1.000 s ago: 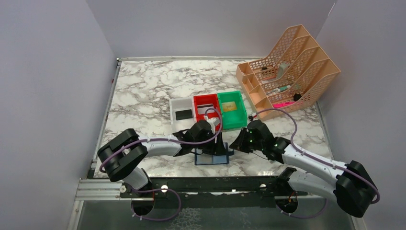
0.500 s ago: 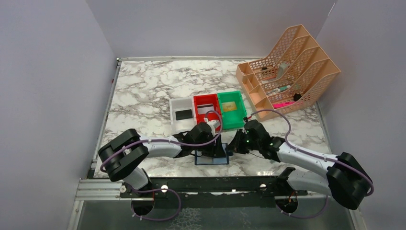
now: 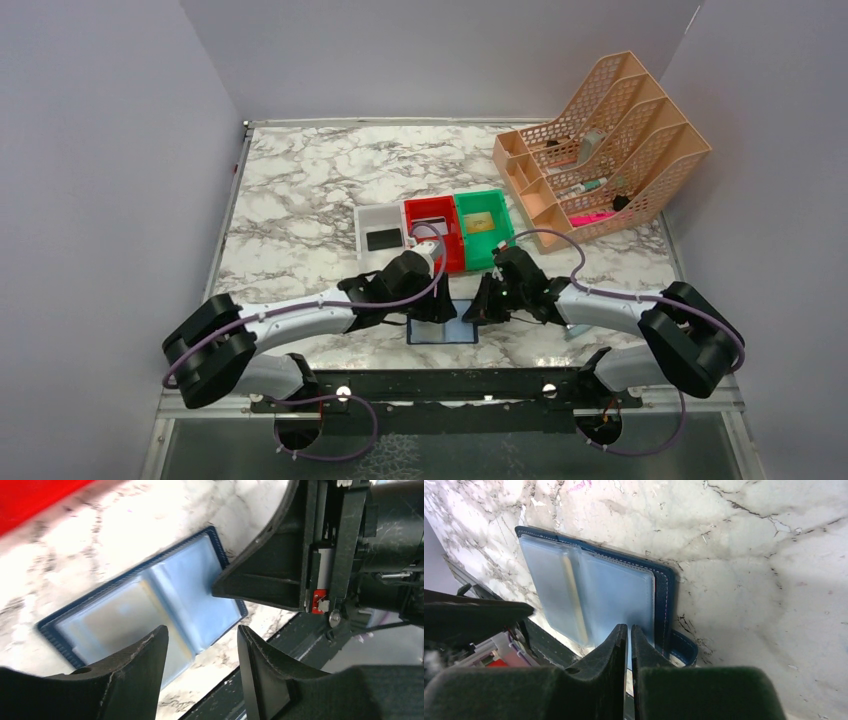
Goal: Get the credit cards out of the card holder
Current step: Remove the credit card from the card holder.
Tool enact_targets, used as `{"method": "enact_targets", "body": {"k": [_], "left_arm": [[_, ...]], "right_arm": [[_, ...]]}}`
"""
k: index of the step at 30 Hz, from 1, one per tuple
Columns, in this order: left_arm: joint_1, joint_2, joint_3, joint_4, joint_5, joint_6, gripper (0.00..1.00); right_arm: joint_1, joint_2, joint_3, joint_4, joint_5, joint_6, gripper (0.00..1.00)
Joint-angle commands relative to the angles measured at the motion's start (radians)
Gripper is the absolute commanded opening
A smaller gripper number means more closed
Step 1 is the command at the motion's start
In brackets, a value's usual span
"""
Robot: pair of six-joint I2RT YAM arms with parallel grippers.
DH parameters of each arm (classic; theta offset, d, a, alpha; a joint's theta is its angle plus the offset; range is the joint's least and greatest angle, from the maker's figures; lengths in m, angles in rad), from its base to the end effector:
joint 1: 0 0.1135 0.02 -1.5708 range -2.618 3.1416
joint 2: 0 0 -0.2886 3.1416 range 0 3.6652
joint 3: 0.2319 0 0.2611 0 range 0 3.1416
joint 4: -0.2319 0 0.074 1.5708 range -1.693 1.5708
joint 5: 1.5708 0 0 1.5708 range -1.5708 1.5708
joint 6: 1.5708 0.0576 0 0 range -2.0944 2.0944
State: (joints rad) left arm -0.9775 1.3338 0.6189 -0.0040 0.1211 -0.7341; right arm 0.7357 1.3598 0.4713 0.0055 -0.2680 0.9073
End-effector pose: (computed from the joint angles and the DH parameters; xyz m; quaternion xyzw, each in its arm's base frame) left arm 0.1520 -0.2379 0.1864 0.1352 0.8992 -0.3476 0.2288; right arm 0.1741 0.1781 0.1362 0.0351 0.9334 0.3303 0.1355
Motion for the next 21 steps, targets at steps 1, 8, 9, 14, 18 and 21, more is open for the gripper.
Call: {"method": "enact_targets", "body": {"k": [1, 8, 9, 14, 18, 21], "left_arm": [[-0.002, -0.093, 0.018, -0.179, -0.205, 0.025, 0.57], [0.003, -0.063, -0.005, -0.165, -0.169, -0.001, 0.59], [0.003, -0.056, -0.006, -0.165, -0.174, -0.005, 0.6], [0.003, -0.044, -0.007, -0.171, -0.192, -0.006, 0.6], [0.003, -0.026, -0.001, -0.179, -0.191, -0.007, 0.6], [0.003, -0.013, 0.002, -0.177, -0.187, -0.009, 0.6]], "right_arm": [[0.002, 0.024, -0.007, -0.027, 0.012, -0.018, 0.13], [0.002, 0.033, -0.003, -0.022, 0.003, -0.021, 0.13], [0.002, 0.032, -0.002, -0.023, 0.003, -0.022, 0.13], [0.002, 0.025, -0.006, -0.027, 0.005, -0.023, 0.13], [0.002, 0.027, -0.008, -0.027, 0.007, -0.022, 0.13], [0.002, 0.03, -0.008, -0.024, 0.006, -0.019, 0.13]]}}
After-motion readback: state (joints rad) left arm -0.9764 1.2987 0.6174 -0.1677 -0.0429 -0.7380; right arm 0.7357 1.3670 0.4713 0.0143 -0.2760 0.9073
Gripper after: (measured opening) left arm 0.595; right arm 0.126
